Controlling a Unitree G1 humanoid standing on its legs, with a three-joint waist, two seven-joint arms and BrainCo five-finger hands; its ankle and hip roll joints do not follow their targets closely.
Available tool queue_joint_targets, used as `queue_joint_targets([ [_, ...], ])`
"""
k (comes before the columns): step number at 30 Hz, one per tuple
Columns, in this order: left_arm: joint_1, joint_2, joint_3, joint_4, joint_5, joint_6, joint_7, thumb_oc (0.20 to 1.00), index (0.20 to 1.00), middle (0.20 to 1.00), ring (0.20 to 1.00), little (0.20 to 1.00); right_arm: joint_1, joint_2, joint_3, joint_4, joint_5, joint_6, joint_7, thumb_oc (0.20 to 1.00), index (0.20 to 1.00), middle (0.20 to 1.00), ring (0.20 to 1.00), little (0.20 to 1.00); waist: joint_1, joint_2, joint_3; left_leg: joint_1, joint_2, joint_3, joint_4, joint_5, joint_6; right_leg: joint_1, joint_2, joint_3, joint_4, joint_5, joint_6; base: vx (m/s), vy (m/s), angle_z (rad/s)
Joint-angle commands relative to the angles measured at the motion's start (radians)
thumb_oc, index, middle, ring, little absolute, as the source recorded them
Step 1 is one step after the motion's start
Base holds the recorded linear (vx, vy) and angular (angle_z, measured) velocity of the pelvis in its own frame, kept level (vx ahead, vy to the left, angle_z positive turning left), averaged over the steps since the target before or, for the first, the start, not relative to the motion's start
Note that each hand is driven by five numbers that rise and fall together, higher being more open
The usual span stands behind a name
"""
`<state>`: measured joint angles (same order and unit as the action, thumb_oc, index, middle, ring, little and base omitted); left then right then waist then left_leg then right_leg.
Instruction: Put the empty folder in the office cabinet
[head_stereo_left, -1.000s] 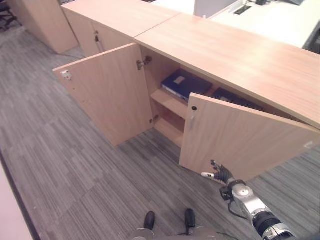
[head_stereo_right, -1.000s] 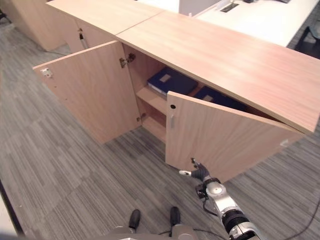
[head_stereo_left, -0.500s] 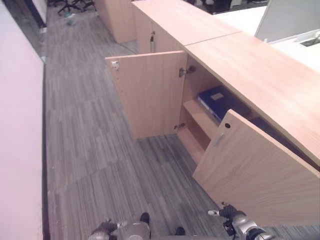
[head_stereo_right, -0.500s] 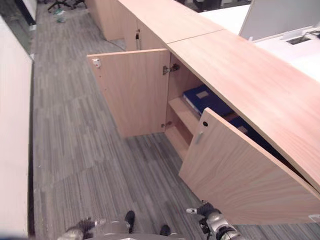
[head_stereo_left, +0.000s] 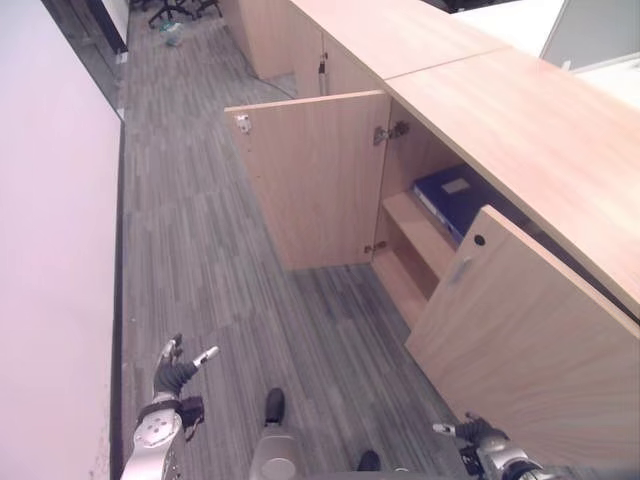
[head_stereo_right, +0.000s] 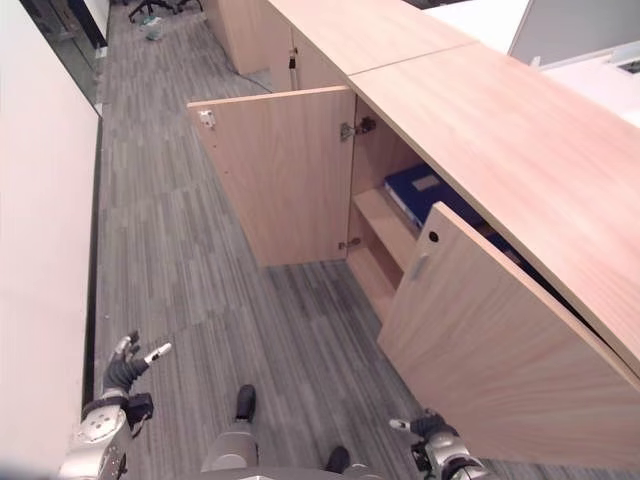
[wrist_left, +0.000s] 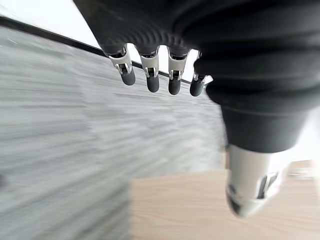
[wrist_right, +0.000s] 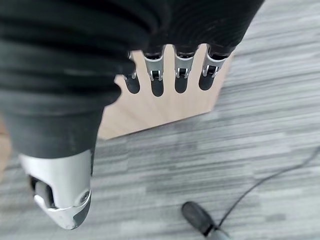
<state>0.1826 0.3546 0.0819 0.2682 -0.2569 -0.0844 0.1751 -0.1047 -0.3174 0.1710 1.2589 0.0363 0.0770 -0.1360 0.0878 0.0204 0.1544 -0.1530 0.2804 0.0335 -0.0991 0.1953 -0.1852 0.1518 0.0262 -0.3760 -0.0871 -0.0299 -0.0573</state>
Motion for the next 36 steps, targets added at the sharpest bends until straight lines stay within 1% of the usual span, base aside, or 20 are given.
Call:
queue_joint_targets([
  [1, -0.011, 0.065, 0.034, -0.05, -0.003, -0.047, -0.01, 1.0, 1.0, 1.0, 1.0, 1.0, 0.001, -0.006, -0.036, 0.039, 0.003, -0.003, -0.01, 1.0, 1.0, 1.0, 1.0, 1.0, 0.006, 0.02, -0.075, -0.062, 0.024, 0.04, 0.012, 0.039, -0.001, 0.033, -0.1, 0.089, 0.001, -0.101, 0.149, 0.25, 0.41, 0.11],
  [2, -0.027, 0.07, 0.031, -0.101, -0.017, -0.063, -0.015, 1.0, 1.0, 1.0, 1.0, 1.0, 0.016, -0.004, -0.081, 0.064, 0.026, 0.002, -0.013, 1.0, 1.0, 1.0, 1.0, 1.0, 0.008, 0.037, -0.098, -0.046, 0.003, 0.042, 0.012, 0.026, -0.004, 0.045, -0.149, 0.076, 0.0, -0.09, 0.175, 0.19, 0.341, 0.01],
  [3, -0.028, 0.07, 0.03, -0.101, -0.017, -0.063, -0.015, 1.0, 1.0, 1.0, 1.0, 1.0, 0.016, -0.004, -0.082, 0.065, 0.026, 0.001, -0.013, 1.0, 1.0, 1.0, 1.0, 1.0, 0.008, 0.036, -0.098, -0.045, 0.001, 0.043, 0.012, 0.025, -0.003, 0.045, -0.151, 0.076, 0.0, -0.09, 0.177, 0.32, 0.561, -0.01],
  [4, -0.044, 0.079, 0.032, -0.112, -0.028, -0.062, -0.013, 1.0, 1.0, 1.0, 1.0, 1.0, 0.028, 0.001, -0.1, 0.073, 0.033, 0.008, -0.007, 1.0, 1.0, 1.0, 1.0, 1.0, 0.003, 0.031, -0.102, -0.026, -0.029, 0.053, 0.018, 0.002, 0.01, 0.061, -0.203, 0.069, 0.0, -0.073, 0.2, 0.12, 0.232, 0.08],
  [5, -0.045, 0.079, 0.032, -0.112, -0.028, -0.062, -0.013, 1.0, 1.0, 1.0, 1.0, 1.0, 0.028, 0.001, -0.101, 0.073, 0.033, 0.008, -0.007, 1.0, 1.0, 1.0, 1.0, 1.0, 0.003, 0.03, -0.103, -0.028, -0.03, 0.054, 0.017, 0.004, 0.012, 0.058, -0.204, 0.069, 0.0, -0.071, 0.201, 0.19, 0.364, 0.2],
  [7, -0.077, 0.108, 0.042, -0.121, -0.025, -0.063, -0.007, 1.0, 1.0, 1.0, 1.0, 1.0, 0.042, 0.005, -0.129, 0.083, 0.034, 0.018, 0.004, 1.0, 1.0, 1.0, 1.0, 1.0, -0.006, 0.015, -0.11, -0.024, -0.089, 0.066, 0.064, -0.052, 0.045, 0.065, -0.286, 0.063, 0.018, -0.035, 0.237, 0.16, 0.367, 0.28],
  [10, -0.14, 0.163, 0.038, -0.097, -0.006, -0.06, 0.011, 1.0, 1.0, 1.0, 1.0, 1.0, 0.042, 0.014, -0.146, 0.096, 0.036, 0.036, 0.015, 1.0, 1.0, 1.0, 1.0, 1.0, -0.015, -0.006, -0.13, -0.007, -0.177, 0.086, 0.097, -0.127, 0.098, 0.028, -0.393, 0.074, 0.083, 0.034, 0.267, 0.15, 0.445, 0.05],
  [11, -0.195, 0.2, 0.026, -0.069, 0.016, -0.055, 0.023, 1.0, 1.0, 1.0, 1.0, 1.0, 0.036, 0.011, -0.147, 0.094, 0.038, 0.042, 0.025, 1.0, 1.0, 1.0, 1.0, 1.0, -0.023, -0.017, -0.14, 0.008, -0.232, 0.096, 0.097, -0.158, 0.129, 0.001, -0.452, 0.081, 0.134, 0.11, 0.28, 0.12, 0.399, -0.14],
  [12, -0.198, 0.2, 0.024, -0.067, 0.016, -0.056, 0.023, 1.0, 1.0, 1.0, 1.0, 1.0, 0.036, 0.011, -0.148, 0.093, 0.038, 0.042, 0.025, 1.0, 1.0, 1.0, 1.0, 1.0, -0.021, -0.019, -0.143, 0.003, -0.234, 0.098, 0.097, -0.156, 0.131, -0.004, -0.454, 0.083, 0.132, 0.114, 0.281, 0.12, 0.405, -0.16],
  [15, -0.269, 0.243, 0.011, -0.005, 0.029, -0.042, 0.042, 1.0, 1.0, 1.0, 1.0, 1.0, 0.038, 0.004, -0.139, 0.075, 0.039, 0.042, 0.038, 1.0, 1.0, 1.0, 1.0, 1.0, -0.035, -0.011, -0.147, 0.062, -0.308, 0.104, 0.064, -0.187, 0.176, -0.044, -0.529, 0.087, 0.237, 0.215, 0.27, 0.17, 0.399, -0.01],
  [17, -0.309, 0.277, 0.009, 0.042, 0.014, -0.03, 0.044, 1.0, 1.0, 1.0, 1.0, 1.0, 0.038, 0.006, -0.129, 0.056, 0.056, 0.036, 0.036, 1.0, 1.0, 1.0, 1.0, 1.0, -0.044, 0.009, -0.127, 0.138, -0.334, 0.105, 0.018, -0.223, 0.197, -0.096, -0.549, 0.058, 0.395, 0.203, 0.247, 0.21, 0.455, -0.1],
  [22, -0.382, 0.298, -0.022, 0.085, 0.004, -0.029, 0.043, 1.0, 1.0, 1.0, 1.0, 1.0, 0.035, 0.019, -0.096, 0.046, 0.065, 0.027, 0.035, 1.0, 1.0, 1.0, 1.0, 1.0, -0.079, 0.029, -0.078, 0.189, -0.326, 0.133, 0.012, -0.244, 0.21, -0.221, -0.418, 0.012, 0.495, 0.06, 0.196, 0.07, 0.151, -0.08],
  [23, -0.382, 0.298, -0.022, 0.085, 0.004, -0.029, 0.043, 1.0, 1.0, 1.0, 1.0, 1.0, 0.035, 0.019, -0.096, 0.046, 0.065, 0.027, 0.035, 1.0, 1.0, 1.0, 1.0, 1.0, -0.079, 0.03, -0.077, 0.189, -0.326, 0.133, 0.012, -0.244, 0.21, -0.221, -0.417, 0.012, 0.495, 0.06, 0.196, 0.07, 0.035, -0.1],
  [24, -0.398, 0.292, -0.036, 0.094, -0.006, -0.031, 0.041, 1.0, 1.0, 1.0, 1.0, 1.0, 0.033, 0.021, -0.081, 0.045, 0.064, 0.025, 0.034, 1.0, 1.0, 1.0, 1.0, 1.0, -0.105, 0.032, -0.053, 0.21, -0.322, 0.132, 0.012, -0.239, 0.206, -0.286, -0.335, 0.014, 0.477, 0.005, 0.181, 0.08, -0.011, -0.1],
  [25, -0.41, 0.288, -0.041, 0.098, -0.007, -0.032, 0.039, 1.0, 1.0, 1.0, 1.0, 1.0, 0.03, 0.021, -0.078, 0.048, 0.067, 0.023, 0.031, 1.0, 1.0, 1.0, 1.0, 1.0, -0.109, 0.032, -0.043, 0.219, -0.315, 0.132, 0.012, -0.244, 0.198, -0.3, -0.291, 0.032, 0.453, -0.014, 0.173, 0.12, -0.032, -0.08],
  [26, -0.42, 0.284, -0.053, 0.104, -0.005, -0.036, 0.038, 1.0, 1.0, 1.0, 1.0, 1.0, 0.032, 0.022, -0.074, 0.046, 0.075, 0.02, 0.027, 1.0, 1.0, 1.0, 1.0, 1.0, -0.128, 0.025, -0.036, 0.226, -0.317, 0.127, 0.012, -0.246, 0.194, -0.322, -0.239, 0.064, 0.416, -0.018, 0.169, 0.04, -0.098, 0.07],
  [29, -0.437, 0.271, -0.072, 0.109, 0.01, -0.042, 0.034, 1.0, 1.0, 1.0, 1.0, 1.0, 0.035, 0.022, -0.071, 0.047, 0.089, 0.01, 0.026, 1.0, 1.0, 1.0, 1.0, 1.0, -0.162, 0.001, -0.033, 0.232, -0.334, 0.119, 0.012, -0.244, 0.201, -0.374, -0.13, 0.189, 0.279, 0.052, 0.179, 0.1, -0.082, 0.19],
  [31, -0.451, 0.26, -0.087, 0.119, 0.011, -0.043, 0.031, 1.0, 1.0, 1.0, 1.0, 1.0, 0.049, 0.023, -0.068, 0.054, 0.094, 0.007, 0.027, 1.0, 1.0, 1.0, 1.0, 1.0, -0.174, -0.016, -0.045, 0.243, -0.347, 0.102, 0.012, -0.257, 0.206, -0.339, -0.11, 0.226, 0.193, 0.07, 0.182, 0.18, -0.113, 0.19],
  [34, -0.417, 0.232, -0.075, 0.119, -0.001, -0.041, 0.018, 1.0, 1.0, 1.0, 1.0, 1.0, 0.063, 0.027, -0.062, 0.08, 0.073, 0.01, 0.031, 1.0, 1.0, 1.0, 1.0, 1.0, -0.168, -0.025, -0.09, 0.259, -0.339, 0.108, 0.025, -0.281, 0.198, -0.275, -0.089, 0.232, 0.132, 0.08, 0.172, 0.28, -0.169, 0.21],
  [36, -0.408, 0.223, -0.085, 0.126, -0.002, -0.034, 0.006, 1.0, 1.0, 1.0, 1.0, 1.0, 0.087, 0.033, -0.056, 0.097, 0.06, 0.011, 0.035, 1.0, 1.0, 1.0, 1.0, 1.0, -0.174, -0.051, -0.102, 0.235, -0.29, 0.118, 0.179, -0.353, 0.175, -0.211, -0.069, 0.237, 0.11, 0.061, 0.157, 0.25, -0.277, 0.04],
])
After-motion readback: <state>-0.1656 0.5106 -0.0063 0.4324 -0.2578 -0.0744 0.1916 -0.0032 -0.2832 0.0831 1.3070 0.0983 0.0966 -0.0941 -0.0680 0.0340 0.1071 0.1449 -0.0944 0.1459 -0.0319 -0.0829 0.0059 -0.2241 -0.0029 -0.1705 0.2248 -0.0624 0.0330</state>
